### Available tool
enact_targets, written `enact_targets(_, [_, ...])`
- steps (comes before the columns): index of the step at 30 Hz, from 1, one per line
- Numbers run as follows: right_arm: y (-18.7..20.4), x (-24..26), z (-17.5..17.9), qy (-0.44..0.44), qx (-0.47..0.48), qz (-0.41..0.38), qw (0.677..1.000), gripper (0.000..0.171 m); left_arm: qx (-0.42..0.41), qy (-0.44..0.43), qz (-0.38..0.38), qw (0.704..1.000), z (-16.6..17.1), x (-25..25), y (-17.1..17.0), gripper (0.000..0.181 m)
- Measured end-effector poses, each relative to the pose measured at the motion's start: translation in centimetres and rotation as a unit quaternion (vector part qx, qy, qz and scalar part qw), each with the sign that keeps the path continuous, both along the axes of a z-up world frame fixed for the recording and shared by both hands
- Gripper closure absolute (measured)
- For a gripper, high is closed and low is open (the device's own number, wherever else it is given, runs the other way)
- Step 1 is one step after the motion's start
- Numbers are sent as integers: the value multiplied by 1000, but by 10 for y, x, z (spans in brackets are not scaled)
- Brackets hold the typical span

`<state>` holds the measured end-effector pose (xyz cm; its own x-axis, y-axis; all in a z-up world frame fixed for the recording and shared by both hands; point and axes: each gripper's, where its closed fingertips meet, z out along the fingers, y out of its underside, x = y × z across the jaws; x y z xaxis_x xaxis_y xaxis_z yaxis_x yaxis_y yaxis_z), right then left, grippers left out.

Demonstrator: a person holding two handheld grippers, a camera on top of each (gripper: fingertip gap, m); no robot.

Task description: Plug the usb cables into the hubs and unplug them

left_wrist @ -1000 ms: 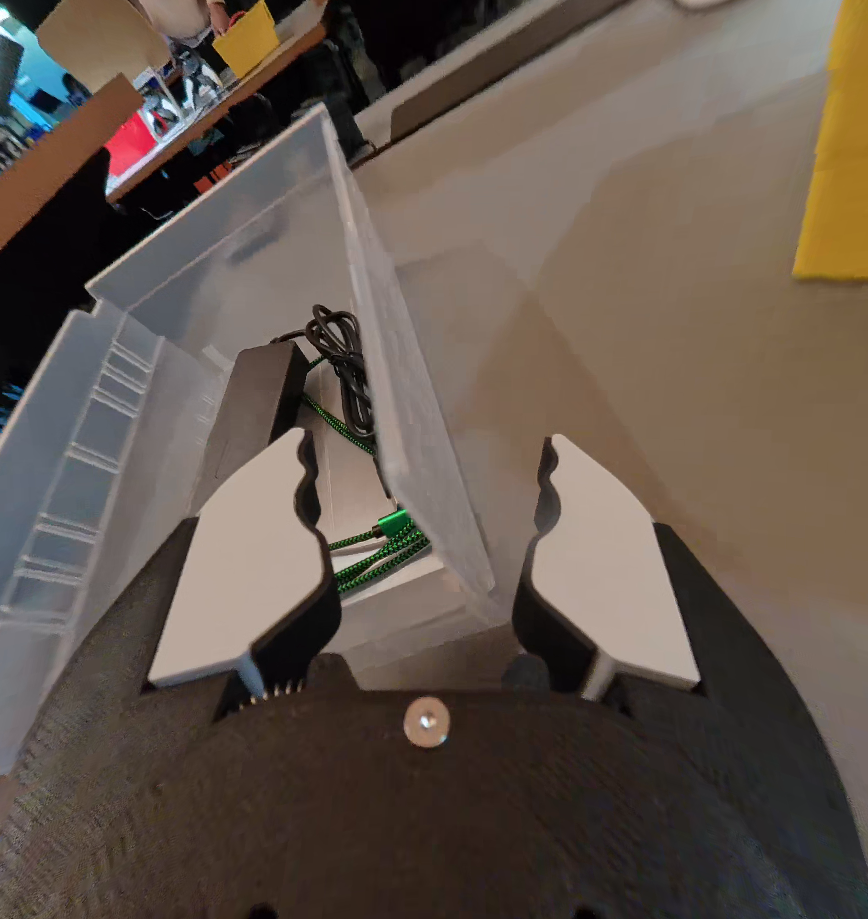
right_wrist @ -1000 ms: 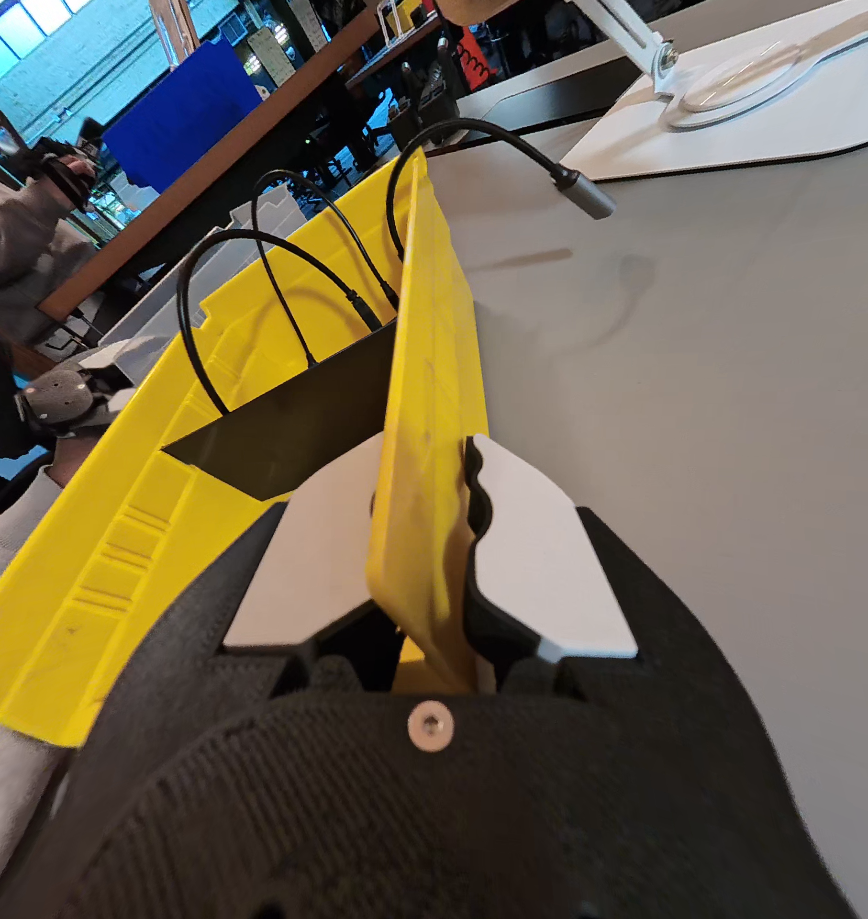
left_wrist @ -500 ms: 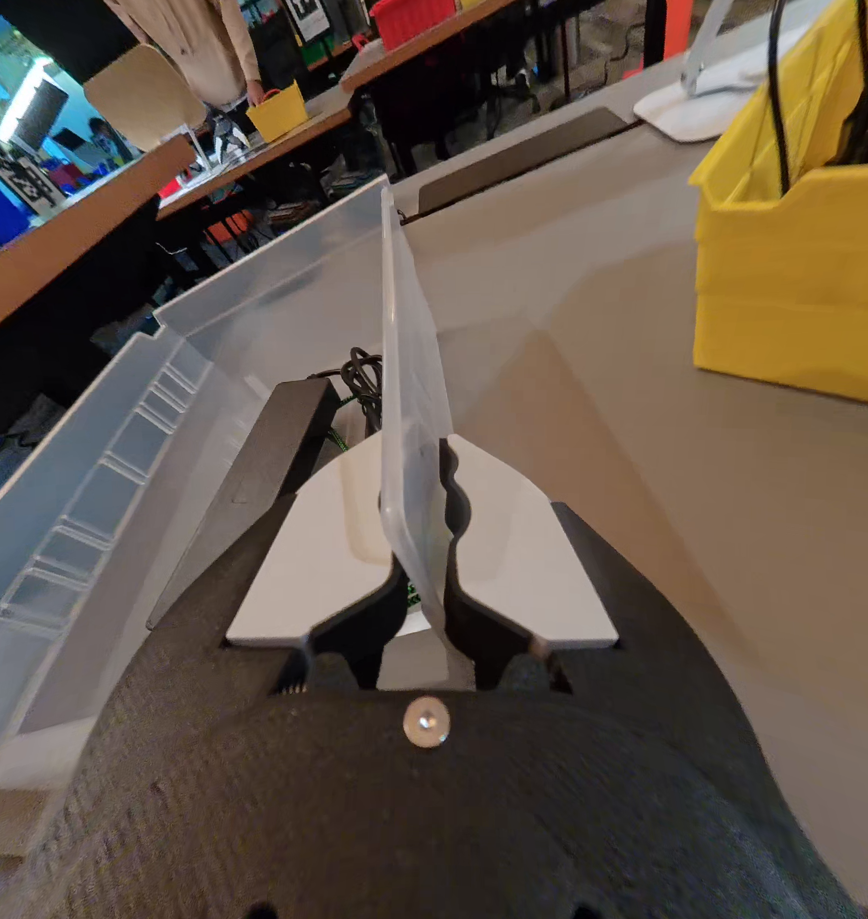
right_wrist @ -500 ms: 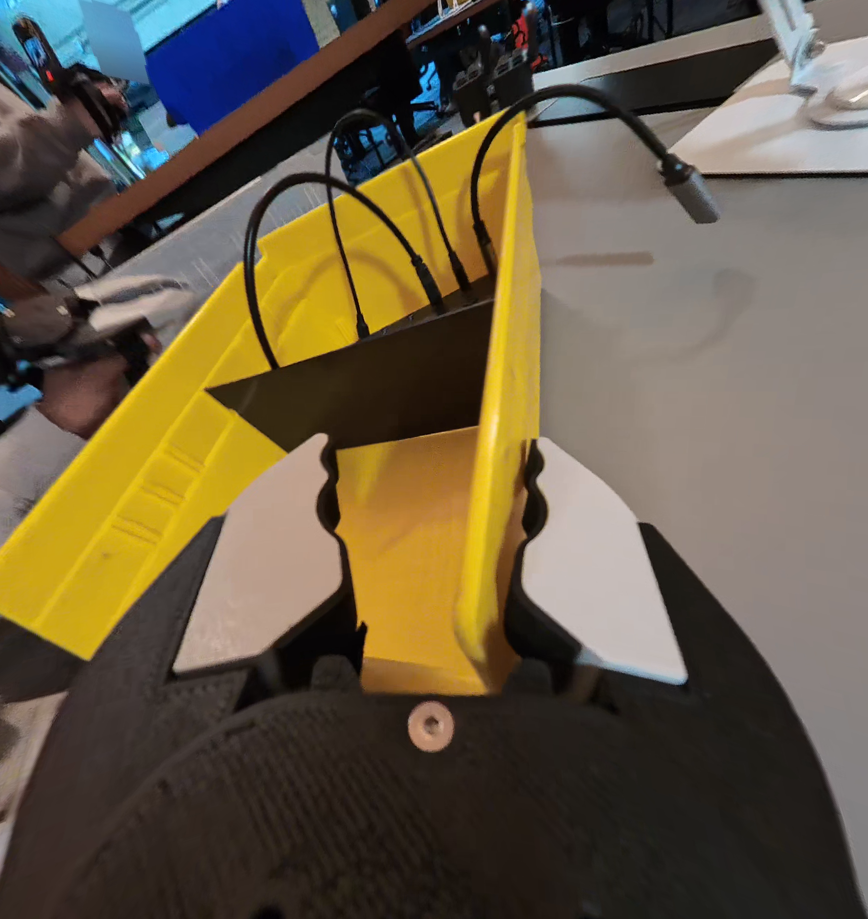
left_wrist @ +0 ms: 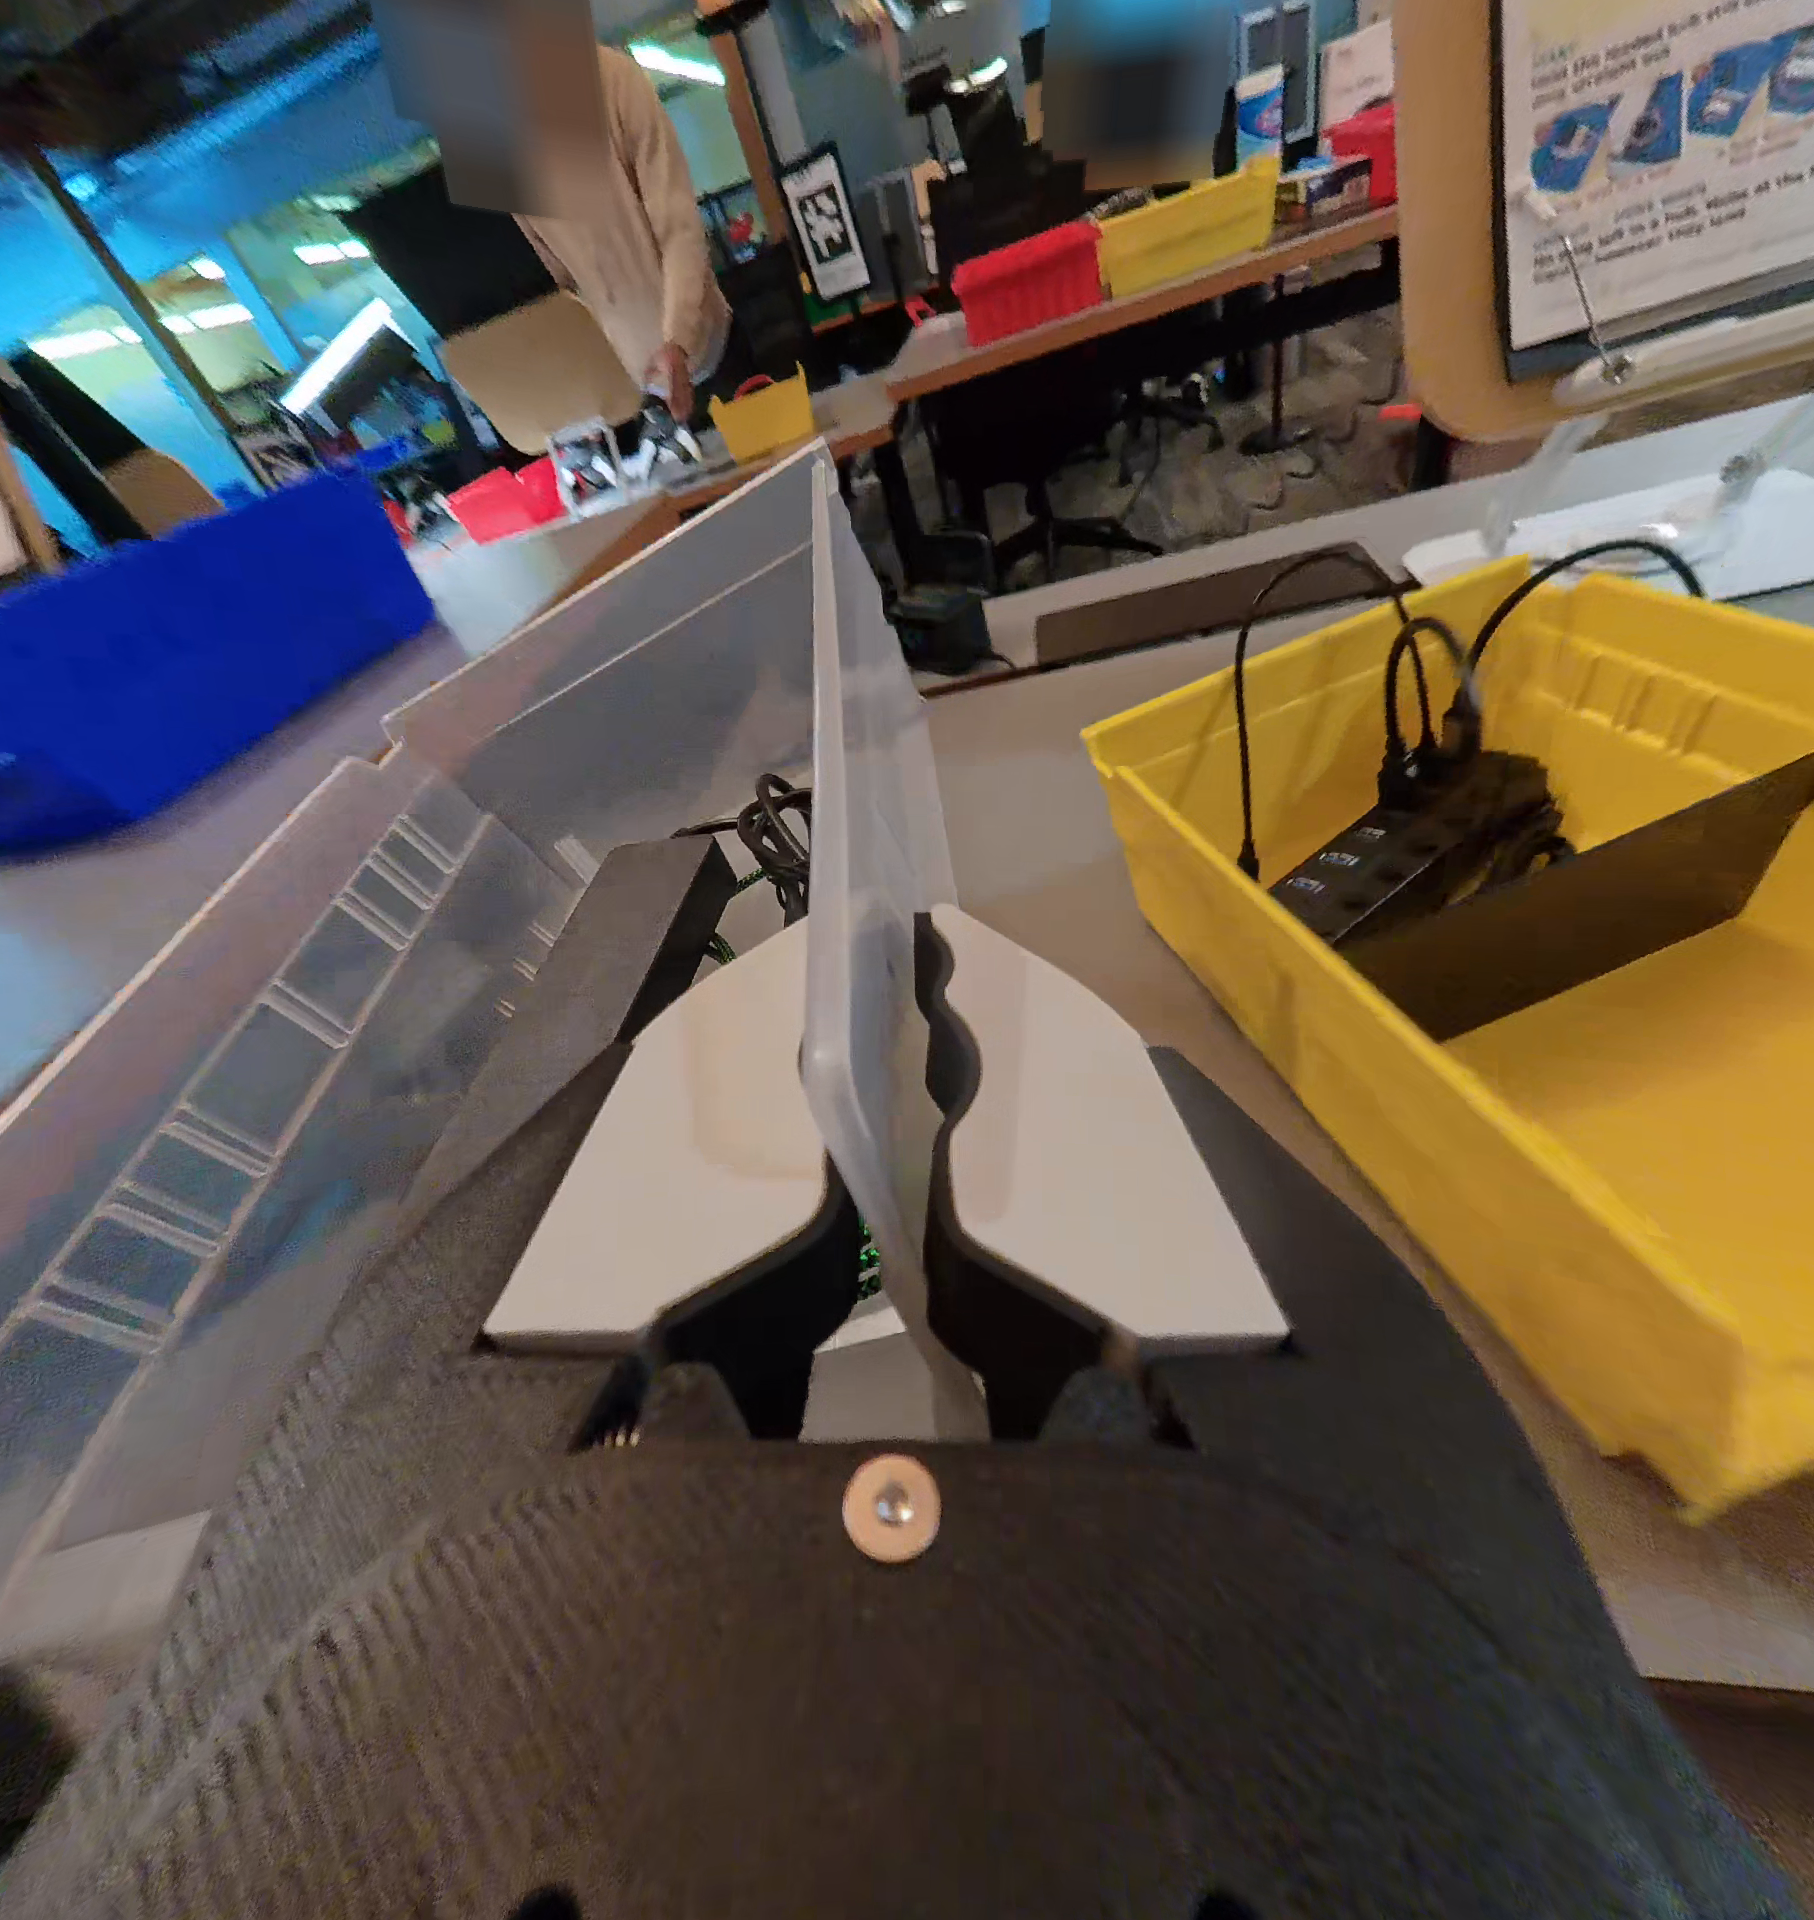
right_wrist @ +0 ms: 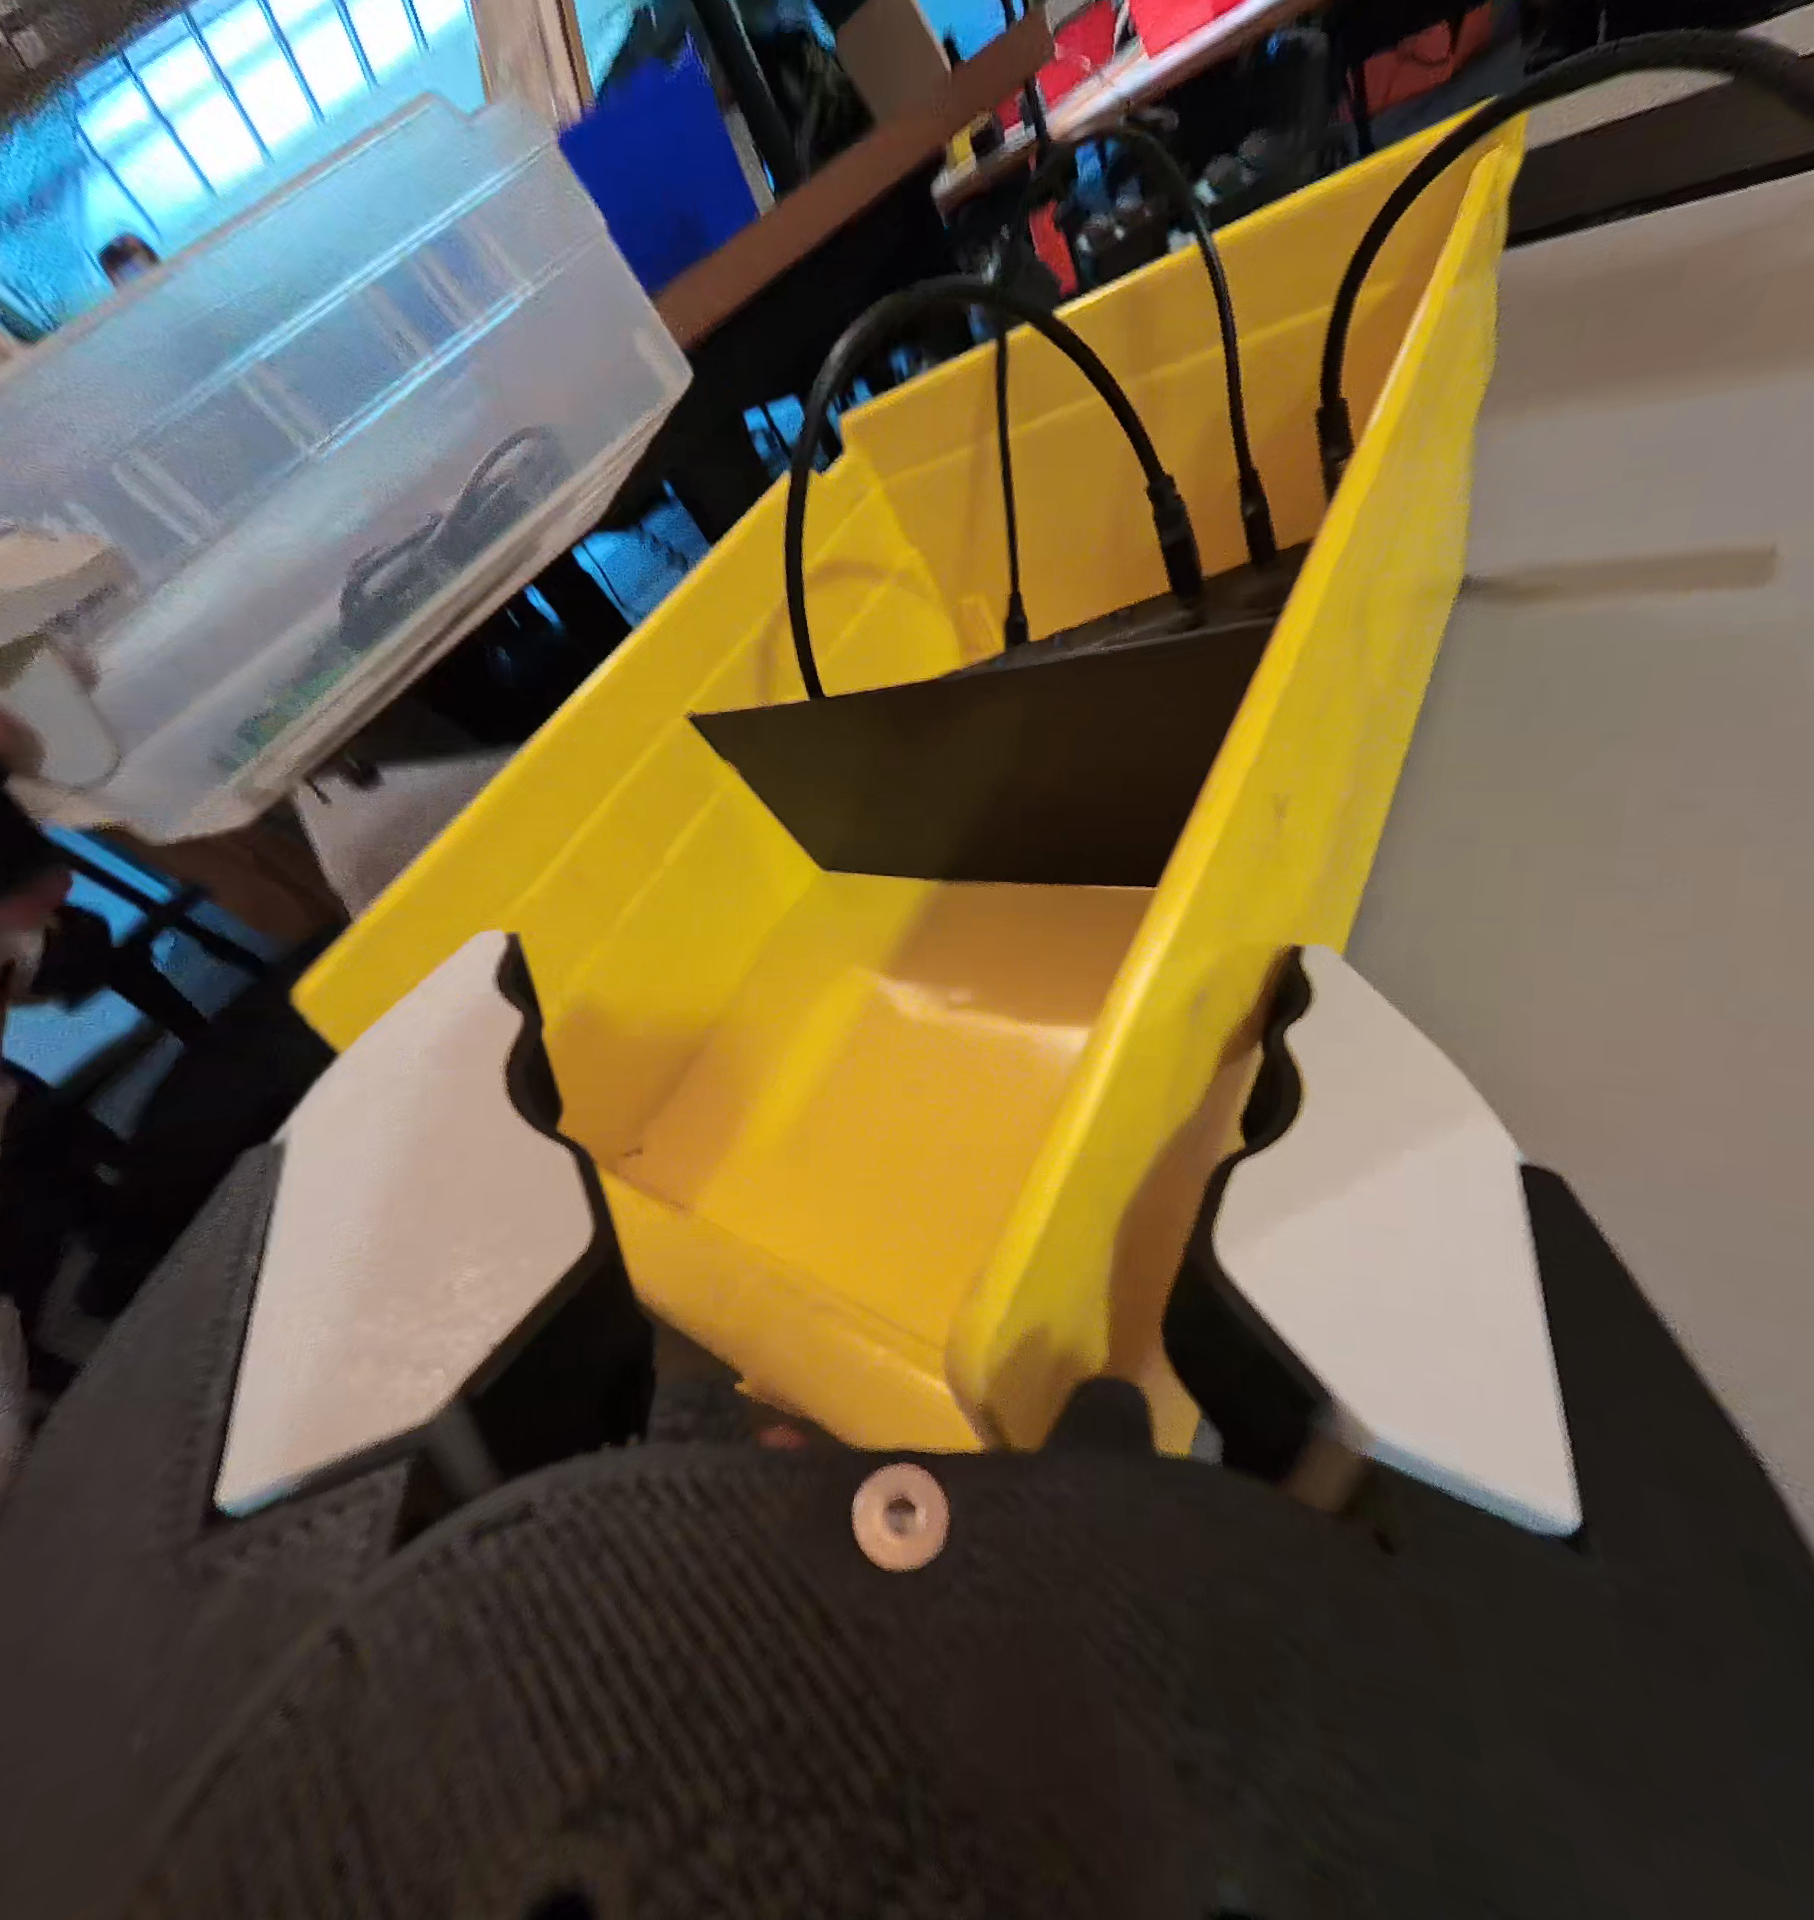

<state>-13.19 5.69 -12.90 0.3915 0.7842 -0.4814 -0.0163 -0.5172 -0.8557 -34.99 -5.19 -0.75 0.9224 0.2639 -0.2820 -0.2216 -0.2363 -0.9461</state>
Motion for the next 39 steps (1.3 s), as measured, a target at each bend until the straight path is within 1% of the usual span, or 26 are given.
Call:
enact_targets(1, [-2, -16, 3, 19, -7, -4, 1000, 37, 7, 10, 4, 1000, 9, -2, -5, 175])
enact_targets(3, [-6, -48, 5, 28, -10, -5, 1000, 36, 22, 24, 12, 999, 26, -5, -14, 175])
enact_targets(5, [-13, -83, 5, 22, -8, 15, 1000, 35, 34, 26, 17, 999, 40, -8, -21, 175])
enact_targets(6, [-17, -100, 5, 17, -16, 27, 999, 41, 39, 24, 17, 999, 45, -10, -24, 175])
enact_targets(9, [-37, -151, 9, 38, -79, 80, 993, 48, 58, 15, 15, 998, 57, -13, -31, 175])
enact_targets(11, [-51, -176, 14, 51, -110, 117, 986, 58, 68, 13, 14, 998, 60, -15, -34, 175])
enact_targets(13, [-54, -188, 16, 44, -100, 134, 985, 57, 71, 14, 12, 997, 62, -14, -35, 175])
enact_targets(16, [-45, -178, 22, 24, -60, 146, 987, 60, 65, 21, 2, 998, 63, -9, -33, 175])
enact_targets(18, [-40, -155, 25, 12, -50, 157, 986, 62, 62, 24, -13, 998, 63, 0, -29, 175])
enact_targets(20, [-35, -119, 26, -2, -40, 167, 985, 66, 59, 25, -38, 997, 63, 14, -22, 175])
enact_targets(22, [-27, -72, 25, -21, -20, 165, 986, 75, 56, 26, -71, 996, 64, 36, -14, 175])
enact_targets(24, [-18, -16, 27, -32, 2, 146, 989, 81, 57, 25, -113, 992, 68, 66, -5, 175])
enact_targets(26, [-7, 45, 32, -27, 37, 110, 993, 83, 59, 25, -165, 984, 71, 105, 3, 175])
enact_targets(27, [0, 77, 35, -24, 61, 79, 995, 84, 62, 26, -194, 979, 72, 127, 7, 175])
enact_targets(28, [8, 109, 36, -20, 81, 39, 996, 85, 65, 24, -224, 972, 73, 150, 12, 175])
enact_targets(30, [25, 167, 32, -26, 93, -41, 994, 84, 73, 14, -282, 957, 69, 200, 22, 175])
enact_targets(32, [43, 218, 23, -30, 69, -137, 988, 87, 78, 9, -333, 940, 56, 257, 34, 175])
enact_targets(33, [48, 237, 23, -14, 44, -169, 985, 89, 76, 13, -357, 931, 45, 288, 41, 175])
enact_targets(34, [50, 250, 28, 13, 21, -185, 982, 90, 71, 18, -381, 922, 31, 317, 47, 175])
enact_targets(36, [52, 274, 40, 58, 13, -212, 975, 91, 54, 23, -426, 903, 2, 370, 58, 175])
enact_targets(39, [54, 318, 36, 46, 21, -277, 960, 89, -6, 11, -488, 873, -40, 434, 70, 175])
